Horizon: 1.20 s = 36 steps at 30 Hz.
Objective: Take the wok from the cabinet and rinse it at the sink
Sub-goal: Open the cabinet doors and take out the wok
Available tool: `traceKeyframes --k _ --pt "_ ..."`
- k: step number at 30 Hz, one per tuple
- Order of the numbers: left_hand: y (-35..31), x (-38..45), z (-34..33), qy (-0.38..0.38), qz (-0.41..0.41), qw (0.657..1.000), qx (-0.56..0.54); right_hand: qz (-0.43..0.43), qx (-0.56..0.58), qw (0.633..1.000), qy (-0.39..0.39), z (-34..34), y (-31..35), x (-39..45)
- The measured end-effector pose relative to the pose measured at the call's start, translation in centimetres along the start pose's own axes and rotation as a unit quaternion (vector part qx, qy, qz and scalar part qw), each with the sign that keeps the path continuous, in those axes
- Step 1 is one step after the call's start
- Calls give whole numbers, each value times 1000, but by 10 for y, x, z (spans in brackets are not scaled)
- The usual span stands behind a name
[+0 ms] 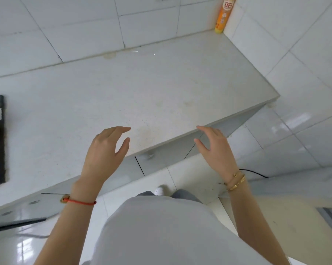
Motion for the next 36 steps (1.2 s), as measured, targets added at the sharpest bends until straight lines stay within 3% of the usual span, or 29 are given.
traceKeyframes --k 8,18,36 --pt "-7 -18 2 -61 107 992 33 127 -10 989 80 -7 31 47" --pt "-72 -84 -20 -138 227 963 35 240 -34 954 175 -5 16 49" --pt "-131 -146 -48 -194 330 919 93 321 -29 919 227 -17 -22 23"
Point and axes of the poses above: each hand's wrist, its own x-axis towards the middle knuckle, its own z-axis out of the back of the hand, y = z × x, the point moved 3 cm from there along x, towards the middle knuckle, and after that the axes turned 11 degrees about -z, right-handed, at the moved point
